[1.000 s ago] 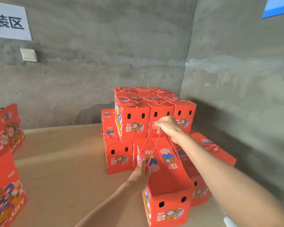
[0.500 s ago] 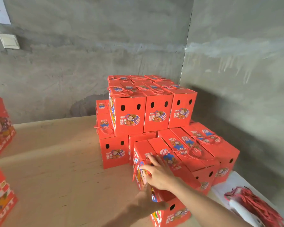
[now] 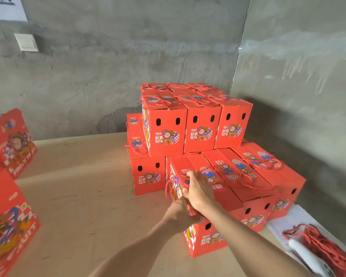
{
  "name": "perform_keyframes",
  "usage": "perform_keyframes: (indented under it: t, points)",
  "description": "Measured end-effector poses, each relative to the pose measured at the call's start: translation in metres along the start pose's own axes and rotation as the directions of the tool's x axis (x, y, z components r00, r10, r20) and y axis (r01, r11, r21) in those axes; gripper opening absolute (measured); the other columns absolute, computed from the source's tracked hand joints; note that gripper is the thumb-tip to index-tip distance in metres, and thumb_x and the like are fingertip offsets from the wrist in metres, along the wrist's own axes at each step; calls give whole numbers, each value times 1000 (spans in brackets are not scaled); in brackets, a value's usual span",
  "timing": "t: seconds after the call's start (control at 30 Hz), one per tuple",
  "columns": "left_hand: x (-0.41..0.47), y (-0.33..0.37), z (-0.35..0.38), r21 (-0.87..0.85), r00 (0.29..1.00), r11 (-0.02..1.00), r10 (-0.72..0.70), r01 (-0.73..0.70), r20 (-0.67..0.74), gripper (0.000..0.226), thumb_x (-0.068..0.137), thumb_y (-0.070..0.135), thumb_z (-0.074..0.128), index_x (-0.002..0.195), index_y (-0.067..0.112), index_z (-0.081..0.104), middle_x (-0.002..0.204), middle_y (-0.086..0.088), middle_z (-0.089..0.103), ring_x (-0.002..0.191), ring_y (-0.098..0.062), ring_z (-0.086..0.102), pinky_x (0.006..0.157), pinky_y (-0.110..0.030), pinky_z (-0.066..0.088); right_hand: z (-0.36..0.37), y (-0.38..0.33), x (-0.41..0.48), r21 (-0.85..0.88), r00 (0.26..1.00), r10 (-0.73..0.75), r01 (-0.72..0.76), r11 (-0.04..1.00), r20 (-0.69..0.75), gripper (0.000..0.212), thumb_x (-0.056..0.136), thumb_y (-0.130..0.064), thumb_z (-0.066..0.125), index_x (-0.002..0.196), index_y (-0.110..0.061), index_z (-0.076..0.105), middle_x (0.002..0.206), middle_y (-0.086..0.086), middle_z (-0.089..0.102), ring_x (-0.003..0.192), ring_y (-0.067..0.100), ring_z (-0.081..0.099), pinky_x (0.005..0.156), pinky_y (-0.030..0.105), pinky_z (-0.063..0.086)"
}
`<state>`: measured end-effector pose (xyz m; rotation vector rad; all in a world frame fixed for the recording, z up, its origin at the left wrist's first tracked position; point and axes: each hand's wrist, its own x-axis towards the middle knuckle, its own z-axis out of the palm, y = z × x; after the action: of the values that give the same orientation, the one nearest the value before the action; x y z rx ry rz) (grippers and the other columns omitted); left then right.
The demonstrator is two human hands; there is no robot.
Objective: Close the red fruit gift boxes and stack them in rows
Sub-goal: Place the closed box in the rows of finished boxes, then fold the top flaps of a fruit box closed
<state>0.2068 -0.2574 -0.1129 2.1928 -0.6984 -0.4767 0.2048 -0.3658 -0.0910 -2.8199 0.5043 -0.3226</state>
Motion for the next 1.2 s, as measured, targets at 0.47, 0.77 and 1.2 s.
perform_keyframes:
  t: [0.47,0.77,1.2]
  points:
    - [-122,-60,-118,180,945,979,-37,100,-324,25,92,33,53,95,13,66,99,-7,69,96,-26,62,79,-29,48,2,-80,-11,-274,994,-74,95,957,85,49,93,-30,49,139,-22,35,154,9,16,142,36,12,113,55,14]
    - [-288,-162,-261,-129,483,969,-217,209,-848,19,86,22,62,70,16,70,66,6,68,65,-6,65,66,-25,53,91,-316,-119,343,663,-668,574,744,338,54,93,-36,53,139,-11,39,139,7,45,128,21,44,103,24,30]
    - [-367,-286,-302,-552,213,830,-555,81,-804,16,100,28,36,92,21,48,85,9,51,89,-21,48,79,-34,37,178,-481,-191,633,927,-204,-45,772,315,103,70,-32,69,148,-7,6,151,11,26,137,28,30,103,37,39]
